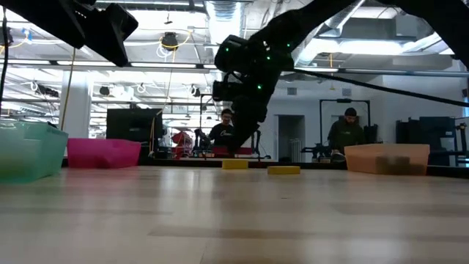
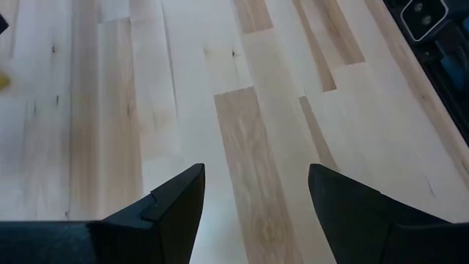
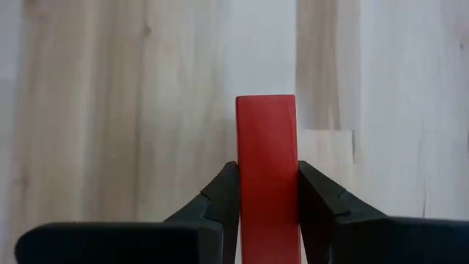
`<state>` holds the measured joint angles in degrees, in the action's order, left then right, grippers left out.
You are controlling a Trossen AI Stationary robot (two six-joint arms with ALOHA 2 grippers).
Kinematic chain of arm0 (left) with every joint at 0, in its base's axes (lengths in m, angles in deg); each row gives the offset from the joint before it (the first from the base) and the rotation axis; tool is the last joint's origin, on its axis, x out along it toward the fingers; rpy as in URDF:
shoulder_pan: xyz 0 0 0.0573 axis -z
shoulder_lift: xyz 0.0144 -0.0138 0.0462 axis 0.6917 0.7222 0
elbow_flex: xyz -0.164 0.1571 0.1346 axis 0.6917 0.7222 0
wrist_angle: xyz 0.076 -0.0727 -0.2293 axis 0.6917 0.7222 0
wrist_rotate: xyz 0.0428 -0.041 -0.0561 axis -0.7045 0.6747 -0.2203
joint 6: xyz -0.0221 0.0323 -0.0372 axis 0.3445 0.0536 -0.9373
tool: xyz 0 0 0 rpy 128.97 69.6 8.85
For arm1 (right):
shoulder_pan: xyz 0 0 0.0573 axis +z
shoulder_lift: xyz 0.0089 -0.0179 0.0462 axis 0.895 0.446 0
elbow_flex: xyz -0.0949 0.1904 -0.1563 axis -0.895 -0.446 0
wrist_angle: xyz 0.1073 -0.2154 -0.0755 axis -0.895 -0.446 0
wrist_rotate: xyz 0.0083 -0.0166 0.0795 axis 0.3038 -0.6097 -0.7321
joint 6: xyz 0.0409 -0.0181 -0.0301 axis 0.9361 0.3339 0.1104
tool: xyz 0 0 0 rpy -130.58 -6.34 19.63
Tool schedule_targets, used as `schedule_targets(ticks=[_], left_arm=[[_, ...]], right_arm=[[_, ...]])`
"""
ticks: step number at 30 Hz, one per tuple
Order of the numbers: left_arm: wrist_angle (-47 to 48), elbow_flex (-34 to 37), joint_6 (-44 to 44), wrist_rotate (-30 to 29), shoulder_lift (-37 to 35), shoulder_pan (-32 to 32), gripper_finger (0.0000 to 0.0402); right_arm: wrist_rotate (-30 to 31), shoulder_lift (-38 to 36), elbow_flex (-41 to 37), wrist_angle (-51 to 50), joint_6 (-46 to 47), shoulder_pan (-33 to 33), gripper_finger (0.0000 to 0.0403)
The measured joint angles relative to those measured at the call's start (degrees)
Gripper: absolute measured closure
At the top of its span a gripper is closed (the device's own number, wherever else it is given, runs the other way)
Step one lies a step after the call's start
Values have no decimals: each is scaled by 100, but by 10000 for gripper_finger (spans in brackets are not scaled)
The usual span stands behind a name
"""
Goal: Sort blocks
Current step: Put the red block into the red bin
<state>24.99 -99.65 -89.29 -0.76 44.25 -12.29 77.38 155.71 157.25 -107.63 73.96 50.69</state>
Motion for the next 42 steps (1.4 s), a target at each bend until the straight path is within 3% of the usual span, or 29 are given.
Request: schedule_targets(ticks=[21,42], left_arm=[[51,0,-15,-5,0,6,164],[53,0,-85,-5,-1,12,164]], right_arm=[[5,-9,157,-706,68,128,290],[-118,-15,157,-1512,353,690,291]])
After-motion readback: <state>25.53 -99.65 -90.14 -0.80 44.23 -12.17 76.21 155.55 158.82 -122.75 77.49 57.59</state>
